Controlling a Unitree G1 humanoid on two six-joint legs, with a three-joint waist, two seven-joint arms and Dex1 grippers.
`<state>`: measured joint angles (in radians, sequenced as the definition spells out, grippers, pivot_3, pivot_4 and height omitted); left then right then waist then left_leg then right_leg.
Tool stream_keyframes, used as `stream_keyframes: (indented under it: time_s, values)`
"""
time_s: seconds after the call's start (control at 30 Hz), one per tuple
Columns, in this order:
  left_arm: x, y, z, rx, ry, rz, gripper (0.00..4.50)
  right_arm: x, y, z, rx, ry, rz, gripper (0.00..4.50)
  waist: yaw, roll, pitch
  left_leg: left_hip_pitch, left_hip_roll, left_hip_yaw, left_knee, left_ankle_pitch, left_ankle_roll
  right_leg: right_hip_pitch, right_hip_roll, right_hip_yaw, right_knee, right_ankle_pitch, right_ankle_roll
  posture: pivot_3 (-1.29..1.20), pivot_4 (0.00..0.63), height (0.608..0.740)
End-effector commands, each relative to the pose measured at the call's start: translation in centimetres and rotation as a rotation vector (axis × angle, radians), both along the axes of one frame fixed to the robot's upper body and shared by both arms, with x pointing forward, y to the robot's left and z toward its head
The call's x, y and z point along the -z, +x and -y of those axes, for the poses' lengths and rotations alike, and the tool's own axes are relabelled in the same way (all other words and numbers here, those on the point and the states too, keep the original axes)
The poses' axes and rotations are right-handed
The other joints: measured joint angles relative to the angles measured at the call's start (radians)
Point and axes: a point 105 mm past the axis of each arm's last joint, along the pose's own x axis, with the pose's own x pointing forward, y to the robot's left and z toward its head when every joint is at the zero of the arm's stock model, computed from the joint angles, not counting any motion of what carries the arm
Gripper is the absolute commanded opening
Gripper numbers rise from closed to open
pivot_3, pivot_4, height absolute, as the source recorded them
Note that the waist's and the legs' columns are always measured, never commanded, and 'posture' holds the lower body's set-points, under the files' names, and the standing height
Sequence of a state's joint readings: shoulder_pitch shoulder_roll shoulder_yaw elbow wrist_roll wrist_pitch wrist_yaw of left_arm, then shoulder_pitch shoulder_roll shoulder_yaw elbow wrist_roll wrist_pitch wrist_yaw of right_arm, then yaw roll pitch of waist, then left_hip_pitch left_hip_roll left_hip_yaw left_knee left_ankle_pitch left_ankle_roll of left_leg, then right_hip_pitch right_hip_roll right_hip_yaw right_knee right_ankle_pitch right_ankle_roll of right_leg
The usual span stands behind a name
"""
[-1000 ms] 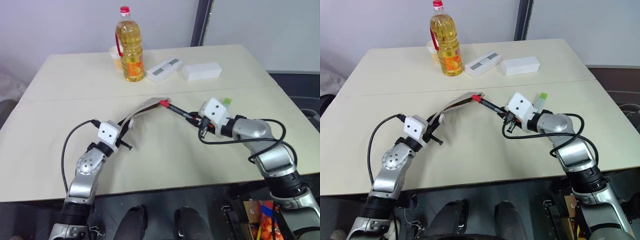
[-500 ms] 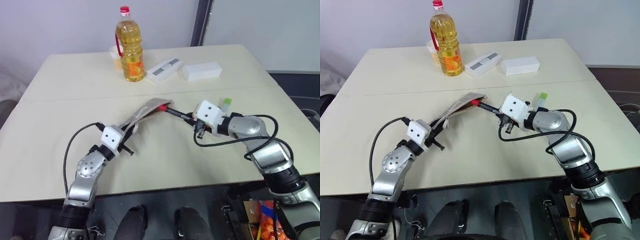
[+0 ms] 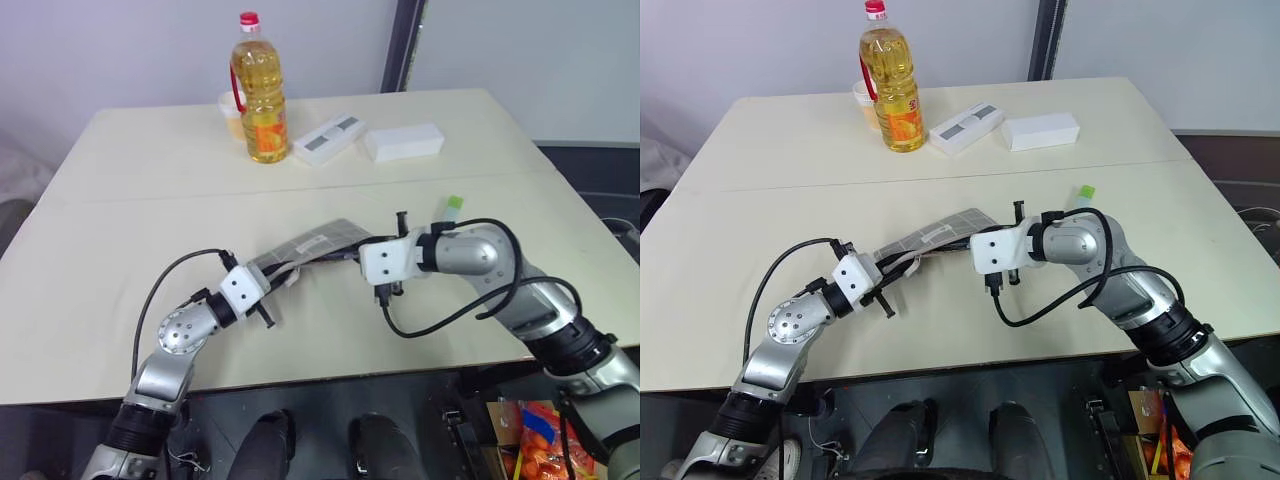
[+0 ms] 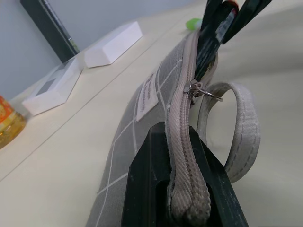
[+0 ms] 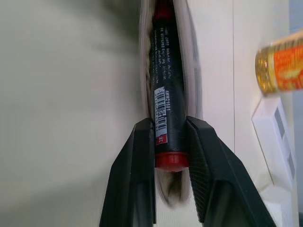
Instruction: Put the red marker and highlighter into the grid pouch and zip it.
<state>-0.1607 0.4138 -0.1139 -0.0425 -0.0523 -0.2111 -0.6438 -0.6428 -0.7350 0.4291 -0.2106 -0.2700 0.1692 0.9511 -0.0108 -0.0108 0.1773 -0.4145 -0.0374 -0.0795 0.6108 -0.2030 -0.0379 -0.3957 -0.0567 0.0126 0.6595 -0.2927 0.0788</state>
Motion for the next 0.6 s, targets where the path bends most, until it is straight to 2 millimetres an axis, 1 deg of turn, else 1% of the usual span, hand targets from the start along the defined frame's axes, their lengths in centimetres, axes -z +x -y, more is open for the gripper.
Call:
stream_keyframes:
  time_s: [0.03, 0.13, 0.23, 0.3, 0.37, 0.4, 0.43, 0.47, 0.5, 0.57, 0.6]
  values:
    - [-1.6, 0.0, -0.1, -0.016, -0.025, 0.059, 0.0, -2.1, 0.4, 0.2, 0.035, 0.082, 0.061, 2.81, 0.001, 0.0, 0.0, 0.0, 0.0, 0.0, 0.0, 0.0, 0.0, 0.0, 0.0, 0.0, 0.0, 0.0, 0.0, 0.0, 0.15, 0.74]
    - [-1.8, 0.5, -0.7, -0.071, -0.051, 0.06, 0.0, -2.5, 0.5, 1.0, 0.102, 0.2, -0.001, 4.31, 0.002, 0.0, 0.0, 0.0, 0.0, 0.0, 0.0, 0.0, 0.0, 0.0, 0.0, 0.0, 0.0, 0.0, 0.0, 0.0, 0.15, 0.74]
    - [-1.9, 1.4, -1.8, -0.184, -0.104, 0.067, 0.0, -3.8, 1.5, 3.3, 0.268, 0.491, -0.114, 4.31, 0.002, 0.0, 0.0, 0.0, 0.0, 0.0, 0.001, 0.0, 0.0, 0.001, 0.0, 0.0, 0.0, 0.0, 0.0, 0.0, 0.15, 0.74]
    - [-1.8, 1.6, -2.0, -0.214, -0.119, 0.063, 0.0, -3.8, 2.5, 5.3, 0.384, 0.608, -0.153, 4.31, 0.002, 0.0, 0.0, 0.0, 0.0, 0.0, 0.001, 0.0, 0.0, 0.001, 0.0, 0.0, 0.0, 0.0, 0.0, 0.0, 0.15, 0.74]
    - [-1.6, 1.6, -1.7, -0.219, -0.115, 0.063, 0.0, -3.4, 3.8, 7.5, 0.536, 0.73, -0.21, 4.31, 0.002, 0.0, 0.0, 0.0, 0.0, 0.0, 0.001, 0.0, 0.0, 0.001, 0.0, 0.0, 0.0, 0.0, 0.0, 0.0, 0.15, 0.74]
    - [-1.5, 1.6, -1.5, -0.219, -0.111, 0.062, 0.0, -3.0, 5.0, 9.5, 0.677, 0.809, -0.209, 4.31, 0.001, 0.0, 0.0, 0.001, 0.0, 0.0, 0.001, 0.0, 0.0, 0.001, 0.0, 0.0, 0.0, 0.0, 0.0, 0.0, 0.15, 0.74]
    - [-1.3, 1.6, -1.3, -0.219, -0.11, 0.06, 0.0, -2.7, 5.9, 11.1, 0.802, 0.876, -0.19, 4.42, 0.0, 0.0, 0.0, 0.001, 0.0, 0.0, 0.001, 0.0, 0.0, 0.002, 0.0, 0.0, 0.0, 0.0, 0.0, 0.0, 0.15, 0.74]
    - [-1.3, 1.6, -1.2, -0.219, -0.109, 0.059, 0.0, -2.4, 6.5, 12.2, 0.885, 0.914, -0.175, 4.42, 0.0, 0.0, 0.0, 0.001, 0.0, 0.0, 0.001, 0.0, 0.0, 0.002, 0.0, 0.0, 0.001, 0.0, 0.0, 0.0, 0.15, 0.74]
    - [-1.2, 1.6, -1.1, -0.222, -0.114, 0.06, 0.0, -1.7, 7.1, 13.5, 0.999, 0.949, -0.162, 4.42, 0.001, 0.0, 0.0, 0.001, 0.0, 0.0, 0.001, 0.0, 0.0, 0.001, 0.0, 0.0, 0.001, 0.0, 0.0, 0.0, 0.15, 0.74]
    - [-1.4, 1.4, -0.7, -0.215, -0.133, 0.061, 0.0, -0.5, 7.9, 14.9, 1.152, 1.053, -0.206, 4.42, -0.001, 0.0, 0.0, 0.001, 0.0, 0.001, 0.0, 0.0, 0.0, 0.0, 0.0, 0.001, 0.002, 0.0, 0.0, 0.0, 0.15, 0.74]
    - [-1.4, 1.4, -0.6, -0.212, -0.137, 0.061, 0.0, 0.0, 8.0, 15.2, 1.199, 1.085, -0.23, 4.42, -0.002, 0.0, 0.0, 0.001, 0.0, 0.001, 0.0, 0.0, 0.0, 0.0, 0.0, 0.001, 0.002, 0.0, 0.0, 0.0, 0.15, 0.74]
